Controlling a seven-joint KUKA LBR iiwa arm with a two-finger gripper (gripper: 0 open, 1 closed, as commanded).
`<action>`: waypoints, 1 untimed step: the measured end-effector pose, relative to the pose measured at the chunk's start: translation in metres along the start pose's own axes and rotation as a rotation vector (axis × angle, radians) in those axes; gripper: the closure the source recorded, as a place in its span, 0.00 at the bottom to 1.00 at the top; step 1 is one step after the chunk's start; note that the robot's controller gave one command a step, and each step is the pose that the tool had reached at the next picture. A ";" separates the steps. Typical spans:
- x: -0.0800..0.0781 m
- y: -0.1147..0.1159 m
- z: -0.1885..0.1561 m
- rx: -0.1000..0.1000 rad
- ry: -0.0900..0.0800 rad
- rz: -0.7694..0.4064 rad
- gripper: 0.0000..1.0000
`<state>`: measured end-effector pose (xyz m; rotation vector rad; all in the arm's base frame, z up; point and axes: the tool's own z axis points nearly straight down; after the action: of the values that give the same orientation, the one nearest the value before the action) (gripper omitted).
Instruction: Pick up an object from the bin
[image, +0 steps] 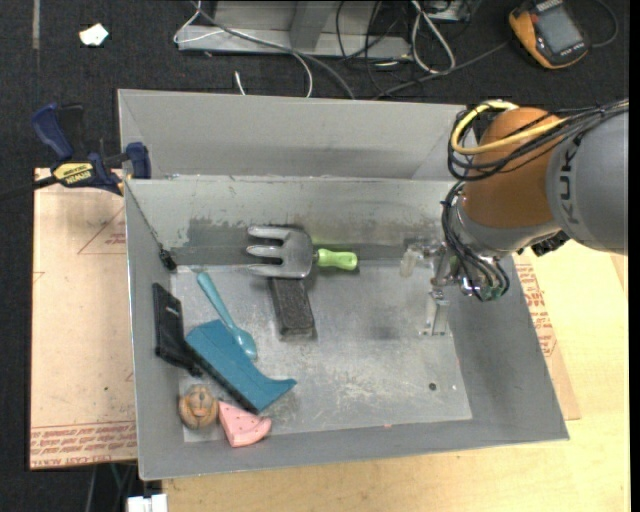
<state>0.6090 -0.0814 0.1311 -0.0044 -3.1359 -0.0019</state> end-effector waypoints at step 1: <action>-0.002 0.000 -0.005 0.001 -0.008 -0.002 0.00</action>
Offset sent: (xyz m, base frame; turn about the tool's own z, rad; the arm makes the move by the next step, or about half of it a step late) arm 0.0198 0.1504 -0.0611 0.0280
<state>0.6110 -0.0812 0.1360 -0.0010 -3.1437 -0.0001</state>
